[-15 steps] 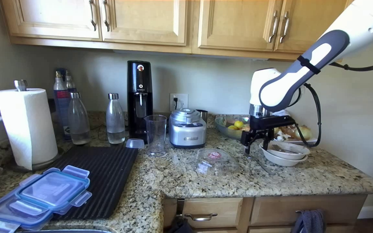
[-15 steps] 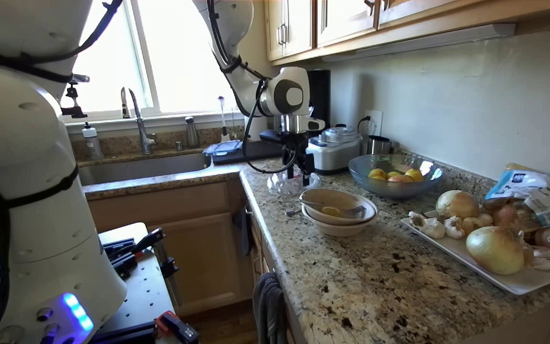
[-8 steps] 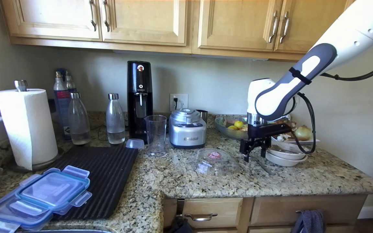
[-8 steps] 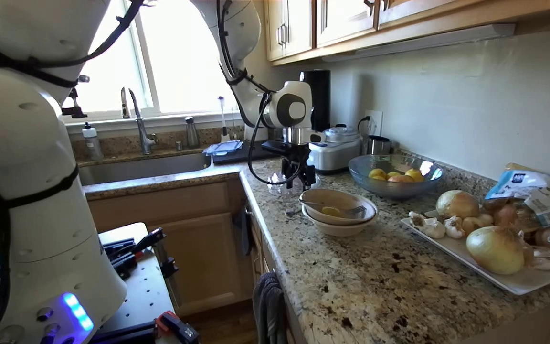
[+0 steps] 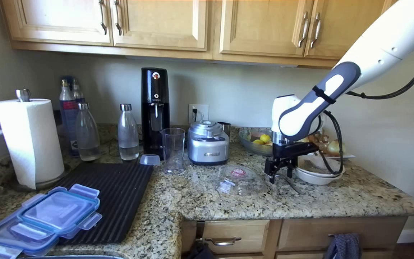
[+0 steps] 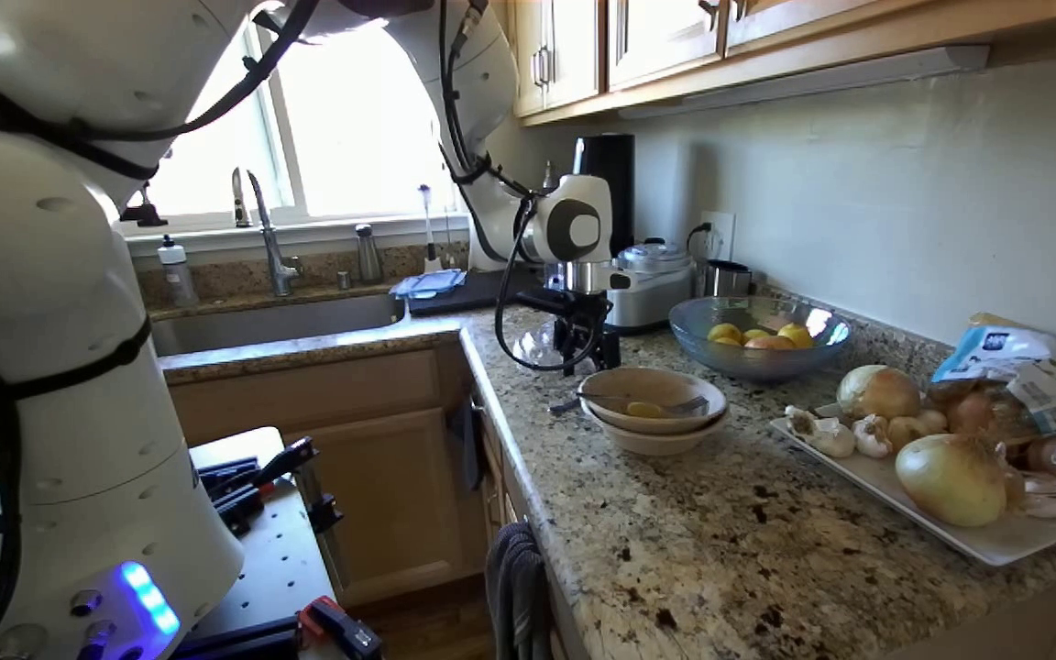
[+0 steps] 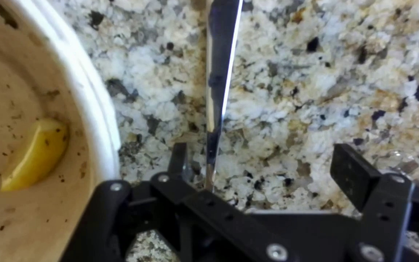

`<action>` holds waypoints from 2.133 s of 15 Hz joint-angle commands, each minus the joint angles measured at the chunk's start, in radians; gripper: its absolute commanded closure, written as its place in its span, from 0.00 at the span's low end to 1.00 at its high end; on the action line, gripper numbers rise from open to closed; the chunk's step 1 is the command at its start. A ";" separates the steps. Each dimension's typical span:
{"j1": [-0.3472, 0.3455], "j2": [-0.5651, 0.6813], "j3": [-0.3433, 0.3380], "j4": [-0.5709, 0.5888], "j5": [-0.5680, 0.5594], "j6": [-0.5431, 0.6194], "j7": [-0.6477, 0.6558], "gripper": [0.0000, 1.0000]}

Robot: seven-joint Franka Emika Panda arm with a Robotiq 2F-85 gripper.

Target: Put the bowl on the right on top of the bowl on the left, place the silver forks in the topmost bowl

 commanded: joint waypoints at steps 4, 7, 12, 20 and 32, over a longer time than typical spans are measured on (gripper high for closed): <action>0.018 0.008 -0.057 0.017 -0.055 0.020 -0.003 0.00; 0.017 -0.008 -0.052 0.013 -0.062 0.034 -0.007 0.00; 0.034 -0.011 -0.023 0.015 -0.054 0.049 -0.020 0.00; 0.062 -0.005 -0.035 0.008 -0.082 0.051 -0.020 0.02; 0.009 0.014 -0.048 0.012 -0.052 0.048 -0.021 0.09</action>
